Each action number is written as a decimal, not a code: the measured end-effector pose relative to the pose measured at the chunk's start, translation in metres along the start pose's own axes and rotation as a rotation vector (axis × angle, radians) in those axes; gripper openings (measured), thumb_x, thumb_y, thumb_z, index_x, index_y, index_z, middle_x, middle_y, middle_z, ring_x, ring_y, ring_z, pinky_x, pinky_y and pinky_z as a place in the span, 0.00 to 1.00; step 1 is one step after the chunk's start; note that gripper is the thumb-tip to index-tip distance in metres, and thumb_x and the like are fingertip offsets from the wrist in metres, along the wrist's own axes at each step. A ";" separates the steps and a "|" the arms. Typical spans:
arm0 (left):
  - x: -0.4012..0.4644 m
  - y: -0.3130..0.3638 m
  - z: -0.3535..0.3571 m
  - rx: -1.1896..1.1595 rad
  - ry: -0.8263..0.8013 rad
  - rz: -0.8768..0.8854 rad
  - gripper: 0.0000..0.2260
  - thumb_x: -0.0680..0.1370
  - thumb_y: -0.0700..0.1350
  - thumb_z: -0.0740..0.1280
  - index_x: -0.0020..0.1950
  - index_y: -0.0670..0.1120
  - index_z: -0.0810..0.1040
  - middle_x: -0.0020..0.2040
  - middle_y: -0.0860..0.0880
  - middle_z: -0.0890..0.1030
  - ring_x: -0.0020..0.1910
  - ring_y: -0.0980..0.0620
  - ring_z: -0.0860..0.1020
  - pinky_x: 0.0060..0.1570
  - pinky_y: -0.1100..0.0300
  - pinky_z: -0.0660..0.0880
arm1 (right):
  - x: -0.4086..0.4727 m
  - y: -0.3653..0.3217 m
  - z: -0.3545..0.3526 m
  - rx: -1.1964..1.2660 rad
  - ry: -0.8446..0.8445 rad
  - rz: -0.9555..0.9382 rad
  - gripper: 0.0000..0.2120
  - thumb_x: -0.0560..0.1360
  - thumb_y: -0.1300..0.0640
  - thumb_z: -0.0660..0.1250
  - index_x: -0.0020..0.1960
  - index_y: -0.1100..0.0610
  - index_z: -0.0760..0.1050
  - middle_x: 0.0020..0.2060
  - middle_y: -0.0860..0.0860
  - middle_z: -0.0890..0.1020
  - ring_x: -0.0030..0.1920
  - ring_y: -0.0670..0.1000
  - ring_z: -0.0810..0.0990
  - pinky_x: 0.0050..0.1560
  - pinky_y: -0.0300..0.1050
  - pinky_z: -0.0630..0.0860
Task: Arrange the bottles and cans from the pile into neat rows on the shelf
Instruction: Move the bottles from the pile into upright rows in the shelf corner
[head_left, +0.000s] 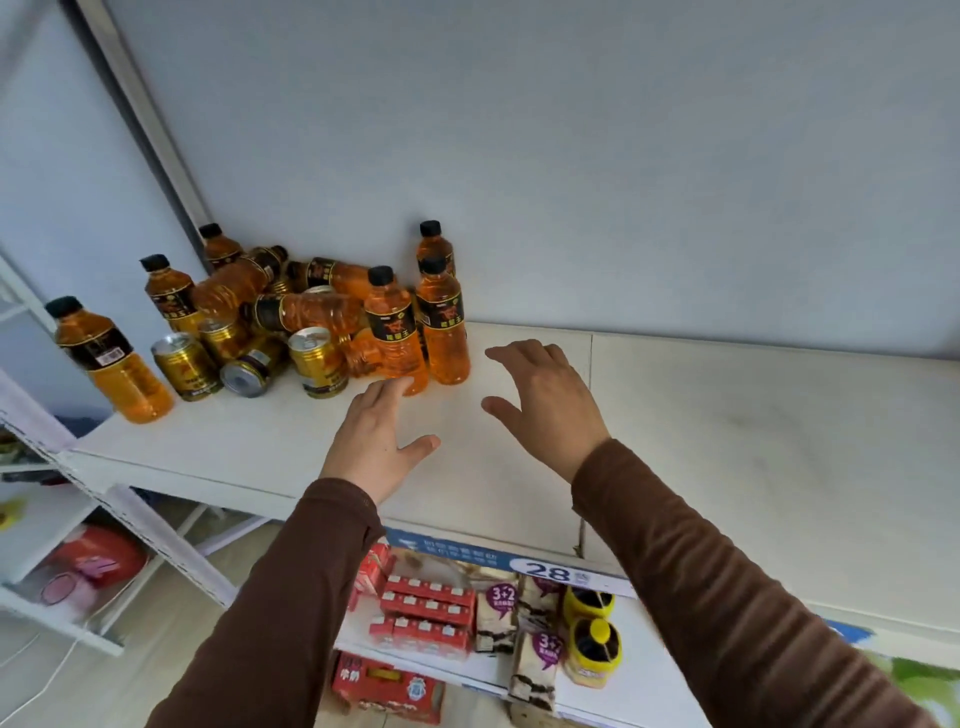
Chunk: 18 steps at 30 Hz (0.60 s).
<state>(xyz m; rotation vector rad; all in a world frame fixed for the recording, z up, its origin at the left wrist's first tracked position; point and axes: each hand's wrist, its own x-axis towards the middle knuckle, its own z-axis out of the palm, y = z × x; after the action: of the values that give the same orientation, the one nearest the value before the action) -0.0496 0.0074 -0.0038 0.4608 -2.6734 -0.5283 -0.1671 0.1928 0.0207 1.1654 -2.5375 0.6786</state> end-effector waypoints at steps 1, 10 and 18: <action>0.009 -0.008 -0.001 -0.005 -0.001 -0.016 0.32 0.74 0.53 0.73 0.75 0.51 0.64 0.72 0.49 0.68 0.70 0.48 0.66 0.68 0.54 0.65 | 0.011 -0.002 0.005 0.026 0.003 0.008 0.26 0.77 0.46 0.67 0.72 0.50 0.67 0.67 0.51 0.74 0.65 0.53 0.71 0.63 0.48 0.72; 0.073 -0.059 0.000 -0.199 0.026 -0.144 0.34 0.73 0.49 0.76 0.75 0.49 0.63 0.72 0.48 0.70 0.70 0.47 0.70 0.69 0.47 0.69 | 0.109 -0.006 0.034 0.313 0.035 0.110 0.31 0.77 0.47 0.68 0.75 0.51 0.60 0.67 0.53 0.73 0.65 0.53 0.74 0.62 0.50 0.74; 0.115 -0.077 0.021 -0.368 0.037 -0.143 0.35 0.72 0.53 0.76 0.73 0.50 0.64 0.71 0.48 0.72 0.70 0.47 0.71 0.69 0.49 0.68 | 0.167 -0.016 0.042 0.559 -0.040 0.215 0.28 0.79 0.49 0.65 0.75 0.52 0.59 0.71 0.53 0.72 0.68 0.54 0.72 0.62 0.46 0.72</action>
<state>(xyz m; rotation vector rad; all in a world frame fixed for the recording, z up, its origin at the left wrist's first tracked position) -0.1407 -0.0978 -0.0202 0.5454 -2.4424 -1.0194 -0.2634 0.0553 0.0604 1.0616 -2.6074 1.5032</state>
